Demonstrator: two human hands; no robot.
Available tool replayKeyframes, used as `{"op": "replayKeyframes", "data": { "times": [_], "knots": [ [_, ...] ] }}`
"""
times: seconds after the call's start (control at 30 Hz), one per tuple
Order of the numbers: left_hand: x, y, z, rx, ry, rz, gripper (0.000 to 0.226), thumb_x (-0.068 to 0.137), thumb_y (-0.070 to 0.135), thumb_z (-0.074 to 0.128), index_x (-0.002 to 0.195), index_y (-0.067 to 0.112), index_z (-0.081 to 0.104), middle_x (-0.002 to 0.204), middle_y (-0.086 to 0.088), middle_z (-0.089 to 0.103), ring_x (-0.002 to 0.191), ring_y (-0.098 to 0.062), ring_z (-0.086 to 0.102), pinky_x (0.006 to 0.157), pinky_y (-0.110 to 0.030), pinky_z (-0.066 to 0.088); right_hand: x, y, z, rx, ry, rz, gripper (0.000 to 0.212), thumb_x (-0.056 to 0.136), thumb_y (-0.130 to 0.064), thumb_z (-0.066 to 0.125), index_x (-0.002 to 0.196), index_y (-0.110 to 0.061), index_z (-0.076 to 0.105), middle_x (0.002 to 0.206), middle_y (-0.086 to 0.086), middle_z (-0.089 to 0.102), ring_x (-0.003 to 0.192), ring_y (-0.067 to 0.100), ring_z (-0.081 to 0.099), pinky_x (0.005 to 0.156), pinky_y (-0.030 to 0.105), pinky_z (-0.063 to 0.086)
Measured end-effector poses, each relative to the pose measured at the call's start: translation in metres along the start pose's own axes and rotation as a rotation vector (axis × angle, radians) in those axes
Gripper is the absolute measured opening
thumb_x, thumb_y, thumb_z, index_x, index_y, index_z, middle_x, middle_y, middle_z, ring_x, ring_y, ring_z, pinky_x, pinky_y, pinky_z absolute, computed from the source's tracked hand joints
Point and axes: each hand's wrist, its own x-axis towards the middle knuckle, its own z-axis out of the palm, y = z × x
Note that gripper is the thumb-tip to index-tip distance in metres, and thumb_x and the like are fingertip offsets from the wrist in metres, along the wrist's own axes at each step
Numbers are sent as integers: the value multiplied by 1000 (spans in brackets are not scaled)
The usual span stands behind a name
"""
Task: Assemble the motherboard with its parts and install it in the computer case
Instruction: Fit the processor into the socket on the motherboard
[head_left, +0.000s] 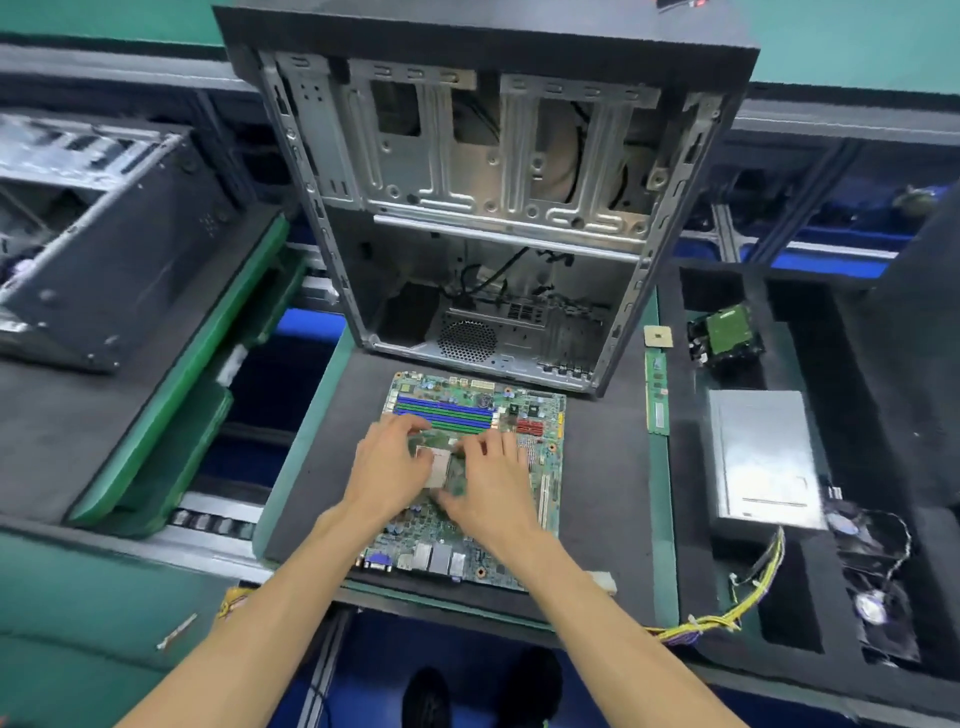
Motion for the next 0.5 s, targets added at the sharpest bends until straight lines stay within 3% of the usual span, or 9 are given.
{"op": "replayKeyframes", "data": {
  "times": [0.23, 0.37, 0.5],
  "knots": [
    [-13, -16, 11, 102, 42, 90, 39, 88, 3, 60, 124, 17, 68, 119, 5, 59, 113, -18, 52, 100, -37, 40, -1, 2, 7, -74, 35, -28, 55, 83, -49, 59, 126, -15, 57, 120, 2, 54, 114, 23, 44, 102, 38, 36],
    [-14, -23, 10, 91, 63, 136, 41, 88, -2, 57, 122, 17, 69, 117, 7, 60, 110, -15, 51, 98, -34, 39, 6, -2, -1, -43, 12, -36, 45, 87, -47, 54, 116, -16, 68, 111, -1, 67, 107, 20, 55, 100, 35, 40],
    [-12, -24, 8, 75, 65, 159, 39, 89, -2, 54, 120, 17, 71, 113, 7, 61, 108, -13, 50, 99, -36, 43, 21, -1, -19, 73, 94, -14, 29, 98, -44, 53, 91, -25, 73, 82, -10, 71, 80, 11, 62, 73, 34, 54]
  ]
}}
